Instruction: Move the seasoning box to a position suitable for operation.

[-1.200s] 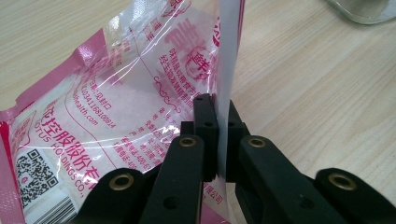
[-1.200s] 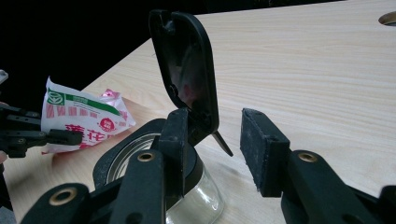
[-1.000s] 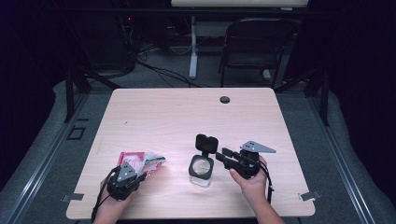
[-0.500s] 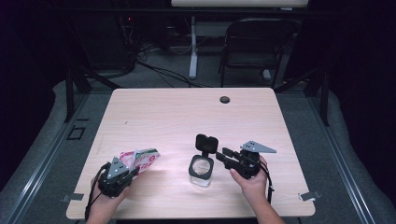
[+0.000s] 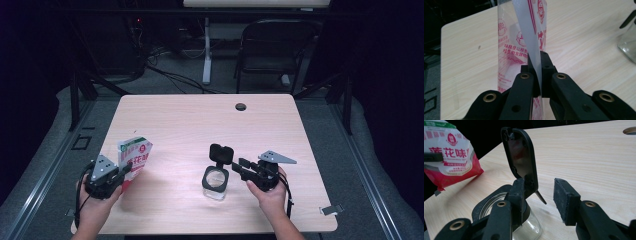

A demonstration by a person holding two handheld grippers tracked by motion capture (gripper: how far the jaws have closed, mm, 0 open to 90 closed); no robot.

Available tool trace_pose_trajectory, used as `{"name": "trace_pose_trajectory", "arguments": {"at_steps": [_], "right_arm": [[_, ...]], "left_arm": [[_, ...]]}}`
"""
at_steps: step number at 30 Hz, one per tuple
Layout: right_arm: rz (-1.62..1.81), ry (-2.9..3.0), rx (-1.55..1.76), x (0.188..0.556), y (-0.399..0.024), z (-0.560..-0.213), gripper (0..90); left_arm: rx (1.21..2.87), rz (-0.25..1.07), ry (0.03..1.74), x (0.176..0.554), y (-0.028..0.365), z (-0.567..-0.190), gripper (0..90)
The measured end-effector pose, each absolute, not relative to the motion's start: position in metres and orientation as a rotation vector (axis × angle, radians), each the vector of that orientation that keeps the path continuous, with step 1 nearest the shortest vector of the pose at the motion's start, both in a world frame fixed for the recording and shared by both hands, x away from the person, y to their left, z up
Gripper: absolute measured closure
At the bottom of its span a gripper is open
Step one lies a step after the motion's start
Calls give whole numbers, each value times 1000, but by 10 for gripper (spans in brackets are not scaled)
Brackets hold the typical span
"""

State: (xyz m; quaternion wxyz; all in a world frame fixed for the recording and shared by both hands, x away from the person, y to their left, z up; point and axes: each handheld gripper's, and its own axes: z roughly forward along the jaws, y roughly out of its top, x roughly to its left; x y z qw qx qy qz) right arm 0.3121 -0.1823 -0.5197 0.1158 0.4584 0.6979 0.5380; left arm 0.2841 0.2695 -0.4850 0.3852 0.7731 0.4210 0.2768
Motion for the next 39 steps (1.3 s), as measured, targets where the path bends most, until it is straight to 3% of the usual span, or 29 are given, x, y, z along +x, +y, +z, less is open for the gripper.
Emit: {"name": "trace_pose_trajectory", "arguments": {"at_steps": [17,39], "right_arm": [[1590,2033,1350,313,-184,-520,610],[1560,2049,1310,314,-184,-519,612]], "left_arm": [[1955,710,1046,294,264,-462,900],[1994,584,790,308,170,-458,900]]}}
